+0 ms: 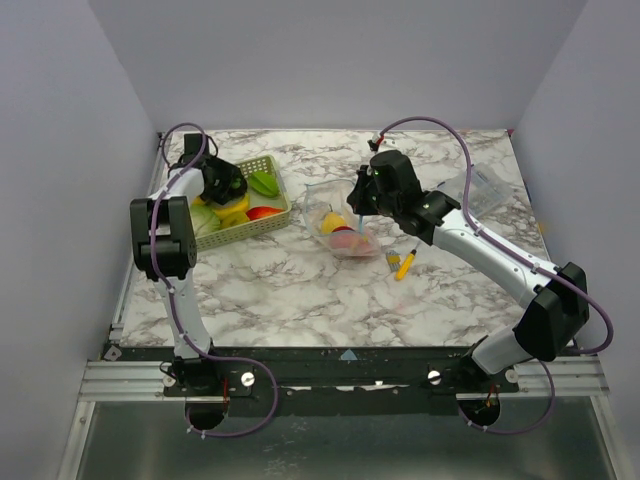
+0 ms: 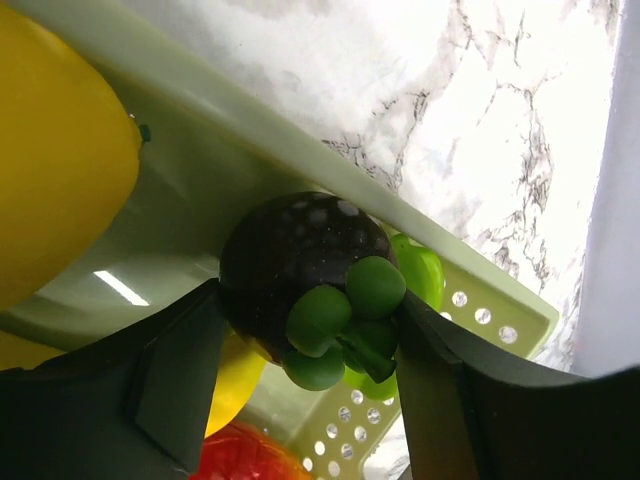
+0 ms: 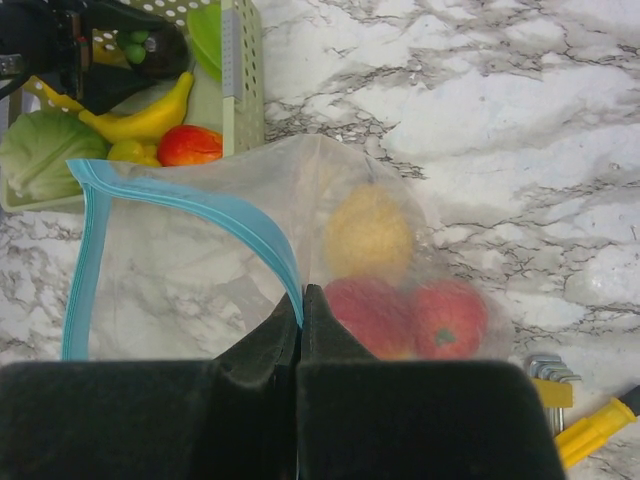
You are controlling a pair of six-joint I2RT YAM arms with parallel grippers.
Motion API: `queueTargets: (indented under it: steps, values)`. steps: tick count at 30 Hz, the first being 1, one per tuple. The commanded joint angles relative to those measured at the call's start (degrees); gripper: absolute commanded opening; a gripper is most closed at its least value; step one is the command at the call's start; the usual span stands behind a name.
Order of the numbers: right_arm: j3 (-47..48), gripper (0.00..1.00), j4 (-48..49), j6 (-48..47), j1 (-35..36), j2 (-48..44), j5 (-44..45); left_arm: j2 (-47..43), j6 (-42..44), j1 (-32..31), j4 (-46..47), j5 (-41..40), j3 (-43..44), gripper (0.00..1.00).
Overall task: Place the food in the zip-top bag and seal the zipper
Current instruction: Pick up the fake fruit from the bin, then place the fake fruit in the zipper food storage bag.
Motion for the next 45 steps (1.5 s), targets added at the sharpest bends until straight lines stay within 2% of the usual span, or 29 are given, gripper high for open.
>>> queueTargets:
  steps: [1, 3, 8, 11, 14, 16, 19, 20, 24, 26, 30, 35, 39, 41, 44, 45]
  values:
    - [1.56, 0.00, -1.54, -0.51, -0.21, 0.45, 1.72, -6.96, 4.69, 0.18, 1.00, -1.50, -0.72, 0.46]
    - [1.52, 0.00, -1.35, -0.47, -0.19, 0.46, 1.67, -10.00, 5.49, 0.16, 1.28, -0.04, -1.92, 0.44]
    - [1.24, 0.00, -0.48, -0.64, -0.15, 0.51, 0.71, -15.36, 6.31, 0.21, 2.01, 10.47, -2.99, 0.44]
    - [1.68, 0.00, -0.51, -0.89, -0.14, 0.87, 0.44, -18.12, 3.95, 0.05, 5.77, 23.51, -4.54, 0.45]
    - [1.99, 0.01, -0.34, -0.85, -0.18, 1.08, 0.03, -21.01, -2.02, -0.96, 17.40, 36.98, -9.21, 0.46]
    - [1.99, 0.01, -0.13, -0.61, -0.20, 1.08, -0.33, -23.63, -3.73, -2.44, 23.69, 41.14, -11.27, 0.46]
    - [1.91, 0.00, 0.14, -0.21, -0.18, 1.07, -1.00, -28.01, 0.08, -4.34, 23.57, 43.41, -10.99, 0.47]
    - [1.91, 0.00, 0.18, -0.11, -0.22, 1.13, -1.25, -29.74, 1.91, -6.73, 23.03, 43.77, -10.91, 0.47]
    - [1.78, 0.01, 0.32, 0.29, -0.18, 1.24, -1.68, -37.15, 13.97, -12.12, 16.24, 40.73, -11.48, 0.49]
    - [1.73, 0.01, 0.41, 0.59, -0.14, 1.20, -1.78, -41.48, 20.73, -16.08, 13.89, 35.00, -13.83, 0.49]
    - [1.95, 0.01, 0.37, 0.64, -0.21, 1.51, -2.09, -50.00, 30.51, -23.64, 17.05, 23.03, -22.52, 0.52]
    - [2.02, 0.00, 0.31, 0.92, -0.18, 1.59, -2.16, -54.85, 35.14, -28.59, 17.02, 10.59, -27.51, 0.60]
    - [1.67, 0.00, 0.67, 1.44, -0.17, 1.68, -2.59, -52.98, 34.49, -29.57, 16.87, 12.21, -27.10, 0.64]
    - [1.70, 0.01, 0.76, 1.59, -0.18, 1.79, -2.70, -51.09, 34.46, -30.74, 16.30, 13.22, -26.22, 0.71]
    - [1.82, 0.01, 0.48, 1.43, -0.21, 1.20, -2.34, -50.22, 35.14, -32.39, 15.26, 10.70, -25.54, 0.93]
    - [1.73, 0.00, 0.45, 1.31, -0.15, 0.98, -2.12, -50.70, 35.28, -32.45, 15.77, 10.50, -25.80, 0.94]
